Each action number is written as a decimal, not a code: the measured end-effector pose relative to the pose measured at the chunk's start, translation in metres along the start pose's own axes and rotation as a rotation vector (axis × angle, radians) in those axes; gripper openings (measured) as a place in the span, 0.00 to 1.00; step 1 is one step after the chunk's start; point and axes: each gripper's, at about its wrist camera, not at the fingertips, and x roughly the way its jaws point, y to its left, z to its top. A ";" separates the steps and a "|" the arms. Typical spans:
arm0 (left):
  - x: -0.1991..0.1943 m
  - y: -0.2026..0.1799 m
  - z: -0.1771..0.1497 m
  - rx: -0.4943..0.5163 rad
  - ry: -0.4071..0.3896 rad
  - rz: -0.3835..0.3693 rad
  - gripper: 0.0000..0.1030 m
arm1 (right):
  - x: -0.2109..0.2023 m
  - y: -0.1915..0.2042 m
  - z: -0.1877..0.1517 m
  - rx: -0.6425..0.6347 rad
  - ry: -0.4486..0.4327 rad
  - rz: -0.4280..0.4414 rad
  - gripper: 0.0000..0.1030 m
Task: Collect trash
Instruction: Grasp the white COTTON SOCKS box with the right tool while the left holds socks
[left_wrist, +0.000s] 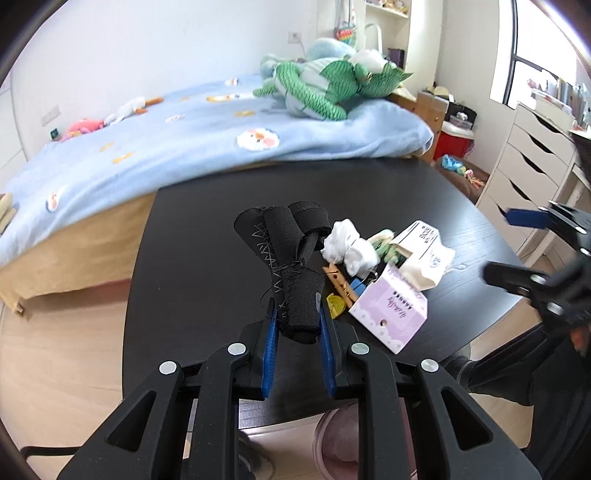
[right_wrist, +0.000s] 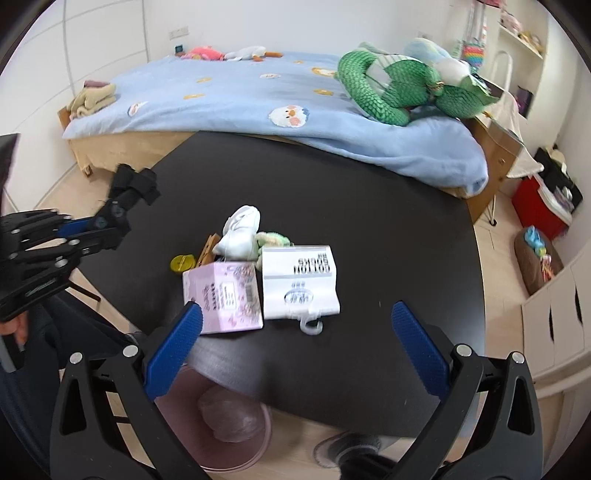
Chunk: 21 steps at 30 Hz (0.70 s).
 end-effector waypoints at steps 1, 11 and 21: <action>-0.001 -0.001 0.000 0.002 -0.005 0.000 0.19 | 0.003 0.000 0.003 -0.009 0.009 0.001 0.97; 0.002 0.005 -0.004 -0.016 -0.009 -0.012 0.19 | 0.053 -0.002 0.022 -0.062 0.151 0.039 0.97; 0.003 0.006 -0.003 -0.018 -0.008 -0.014 0.19 | 0.086 -0.014 0.028 -0.041 0.251 0.072 0.97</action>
